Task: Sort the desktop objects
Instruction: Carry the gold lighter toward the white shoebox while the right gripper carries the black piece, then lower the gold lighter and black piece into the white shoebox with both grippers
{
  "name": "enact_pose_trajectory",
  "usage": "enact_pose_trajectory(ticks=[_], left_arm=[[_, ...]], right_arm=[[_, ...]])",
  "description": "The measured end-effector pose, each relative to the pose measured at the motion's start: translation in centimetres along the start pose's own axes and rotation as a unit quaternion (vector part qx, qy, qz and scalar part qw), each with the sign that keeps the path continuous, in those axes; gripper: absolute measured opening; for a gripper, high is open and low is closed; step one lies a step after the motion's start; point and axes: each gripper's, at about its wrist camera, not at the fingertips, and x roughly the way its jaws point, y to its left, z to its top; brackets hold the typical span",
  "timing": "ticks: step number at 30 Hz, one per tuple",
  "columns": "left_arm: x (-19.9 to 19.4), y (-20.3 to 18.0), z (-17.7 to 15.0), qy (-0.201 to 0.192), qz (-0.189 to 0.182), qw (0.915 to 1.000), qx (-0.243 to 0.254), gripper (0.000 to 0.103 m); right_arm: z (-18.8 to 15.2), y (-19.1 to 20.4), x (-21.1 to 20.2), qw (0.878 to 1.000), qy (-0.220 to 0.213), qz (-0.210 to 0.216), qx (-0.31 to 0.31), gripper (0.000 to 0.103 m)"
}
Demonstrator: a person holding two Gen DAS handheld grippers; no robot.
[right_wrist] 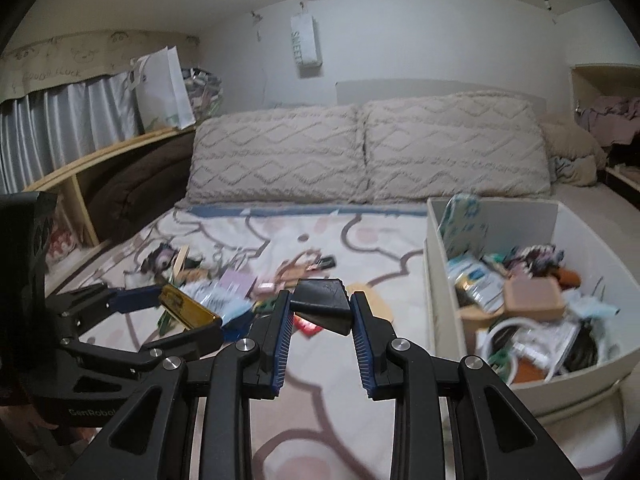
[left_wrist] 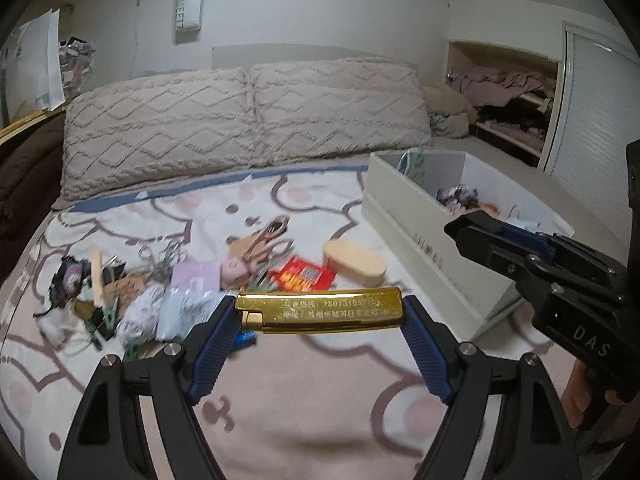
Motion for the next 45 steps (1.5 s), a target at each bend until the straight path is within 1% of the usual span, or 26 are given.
enact_pose_trajectory(ticks=[7, 11, 14, 16, 19, 22, 29, 32, 35, 39, 43, 45], left_arm=[[0.5, -1.6, 2.6, -0.022, -0.010, 0.9997, 0.001, 0.081], [0.9, -2.8, 3.7, -0.025, -0.013, 0.9996, 0.007, 0.081], [1.3, -3.3, 4.4, -0.021, -0.034, 0.9992, -0.004, 0.081], [1.6, -3.8, 4.9, -0.021, -0.039, 0.9990, -0.006, 0.081], [1.5, -4.9, 5.6, -0.036, -0.035, 0.9987, 0.002, 0.081], [1.5, -6.0, 6.4, -0.044, -0.045, 0.9980, 0.006, 0.081], [2.3, -8.7, 8.0, -0.050, -0.069, 0.9962, 0.015, 0.081], [2.4, -10.0, 8.7, -0.055, -0.075, 0.9954, 0.023, 0.081], [2.5, -11.1, 9.4, -0.059, -0.081, 0.9946, 0.029, 0.081], [3.2, -12.2, 9.9, -0.057, -0.086, 0.9940, 0.036, 0.081], [4.8, -12.9, 10.5, -0.046, -0.088, 0.9944, 0.037, 0.081], [5.5, -13.2, 10.9, -0.039, -0.091, 0.9945, 0.032, 0.081]], right_arm=[[2.3, -2.1, -0.5, 1.000, -0.023, -0.017, -0.004, 0.030], [3.7, -3.6, -1.0, 0.999, -0.041, -0.028, 0.000, 0.030], [4.6, -4.7, -1.4, 0.998, -0.052, -0.041, 0.001, 0.030], [5.1, -5.5, -1.7, 0.997, -0.059, -0.055, 0.004, 0.030], [5.5, -6.9, -2.1, 0.995, -0.069, -0.067, 0.014, 0.030], [5.5, -8.4, -2.5, 0.994, -0.074, -0.082, 0.025, 0.030], [4.7, -12.3, -3.0, 0.988, -0.069, -0.128, 0.058, 0.030], [4.2, -13.8, -3.4, 0.985, -0.067, -0.136, 0.077, 0.030], [3.8, -14.9, -3.1, 0.985, -0.053, -0.141, 0.085, 0.030], [3.3, -15.6, -2.4, 0.983, -0.032, -0.162, 0.086, 0.030], [2.9, -15.8, -1.9, 0.984, -0.019, -0.154, 0.082, 0.030], [2.6, -15.6, -1.6, 0.985, -0.006, -0.155, 0.074, 0.030]])
